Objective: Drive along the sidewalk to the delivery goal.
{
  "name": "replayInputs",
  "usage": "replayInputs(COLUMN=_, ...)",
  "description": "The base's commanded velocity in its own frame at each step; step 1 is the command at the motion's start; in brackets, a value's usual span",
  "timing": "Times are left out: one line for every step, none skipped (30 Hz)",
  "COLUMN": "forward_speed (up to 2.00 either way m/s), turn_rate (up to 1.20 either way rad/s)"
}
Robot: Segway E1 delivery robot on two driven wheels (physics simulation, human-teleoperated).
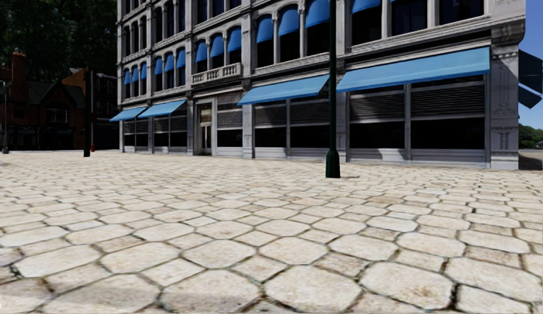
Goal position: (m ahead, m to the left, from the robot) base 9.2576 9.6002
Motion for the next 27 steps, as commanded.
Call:
replayInputs(forward_speed=1.35, turn_rate=0.63)
replayInputs(forward_speed=1.35, turn_rate=0.63)
replayInputs(forward_speed=1.35, turn_rate=0.63)
replayInputs(forward_speed=1.35, turn_rate=0.63)
replayInputs(forward_speed=1.35, turn_rate=0.63)
replayInputs(forward_speed=1.35, turn_rate=0.63)
replayInputs(forward_speed=1.35, turn_rate=0.63)
replayInputs(forward_speed=1.35, turn_rate=0.63)
replayInputs(forward_speed=1.35, turn_rate=0.63)
replayInputs(forward_speed=1.35, turn_rate=0.63)
replayInputs(forward_speed=1.35, turn_rate=0.63)
replayInputs(forward_speed=1.35, turn_rate=0.63)
replayInputs(forward_speed=1.35, turn_rate=0.63)
replayInputs(forward_speed=1.35, turn_rate=0.63)
replayInputs(forward_speed=1.35, turn_rate=0.63)
replayInputs(forward_speed=1.35, turn_rate=0.63)
replayInputs(forward_speed=1.35, turn_rate=0.63)
replayInputs(forward_speed=1.35, turn_rate=0.63)
replayInputs(forward_speed=1.35, turn_rate=0.63)
replayInputs(forward_speed=1.35, turn_rate=0.63)
replayInputs(forward_speed=1.35, turn_rate=0.63)
replayInputs(forward_speed=1.35, turn_rate=0.63)
replayInputs(forward_speed=1.35, turn_rate=0.63)
replayInputs(forward_speed=1.35, turn_rate=0.63)
replayInputs(forward_speed=1.35, turn_rate=0.63)
replayInputs(forward_speed=1.35, turn_rate=0.63)
replayInputs(forward_speed=1.40, turn_rate=0.63)
